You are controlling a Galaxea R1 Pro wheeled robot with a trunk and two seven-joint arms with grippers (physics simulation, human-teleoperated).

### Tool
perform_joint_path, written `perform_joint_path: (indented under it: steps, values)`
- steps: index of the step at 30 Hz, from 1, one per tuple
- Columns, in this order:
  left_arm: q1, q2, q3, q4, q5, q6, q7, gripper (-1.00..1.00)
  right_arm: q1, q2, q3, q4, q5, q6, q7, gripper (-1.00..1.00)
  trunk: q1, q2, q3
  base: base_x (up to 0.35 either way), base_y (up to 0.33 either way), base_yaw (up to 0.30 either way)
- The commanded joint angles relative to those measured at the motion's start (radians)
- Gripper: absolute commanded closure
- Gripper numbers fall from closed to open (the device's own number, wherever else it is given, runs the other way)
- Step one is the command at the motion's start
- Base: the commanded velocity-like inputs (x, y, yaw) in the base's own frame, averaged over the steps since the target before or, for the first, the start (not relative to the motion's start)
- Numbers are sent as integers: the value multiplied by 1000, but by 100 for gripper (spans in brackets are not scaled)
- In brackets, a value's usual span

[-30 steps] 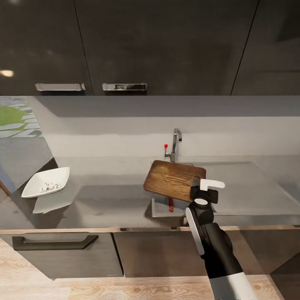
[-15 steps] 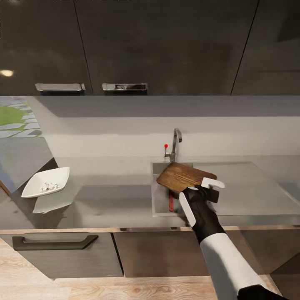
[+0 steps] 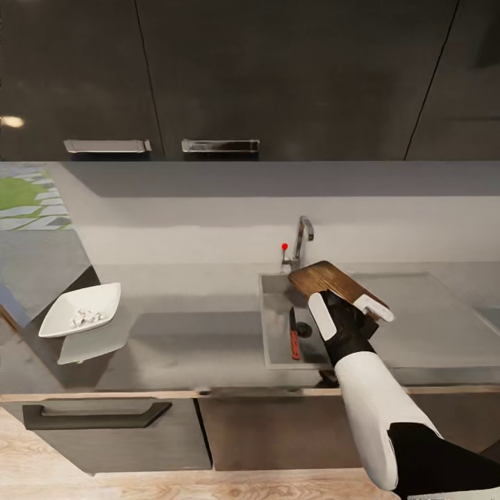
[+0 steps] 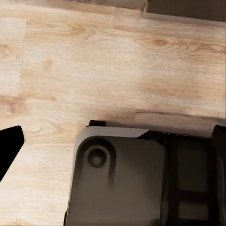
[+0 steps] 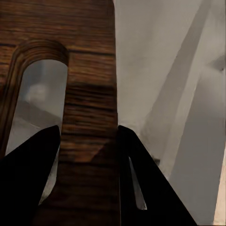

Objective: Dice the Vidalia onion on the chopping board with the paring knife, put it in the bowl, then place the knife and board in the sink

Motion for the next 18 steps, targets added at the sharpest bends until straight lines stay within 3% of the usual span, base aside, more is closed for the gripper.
perform_joint_path:
  steps: [1,13,18]
  values:
    - [0,0,0,-1,6,-2,1,-100,-1,1,-5,-1,-3,4,-10,100,1,-1,-1,200,254,0]
    - [0,0,0,2,6,-2,1,-100,0,1,-10,3,-14,-41,-57,100,1,-1,-1,180,267,0]
    - [0,0,0,2,7,-1,1,-100,0,1,-10,57,-103,-82,-57,100,1,-1,-1,38,81,0]
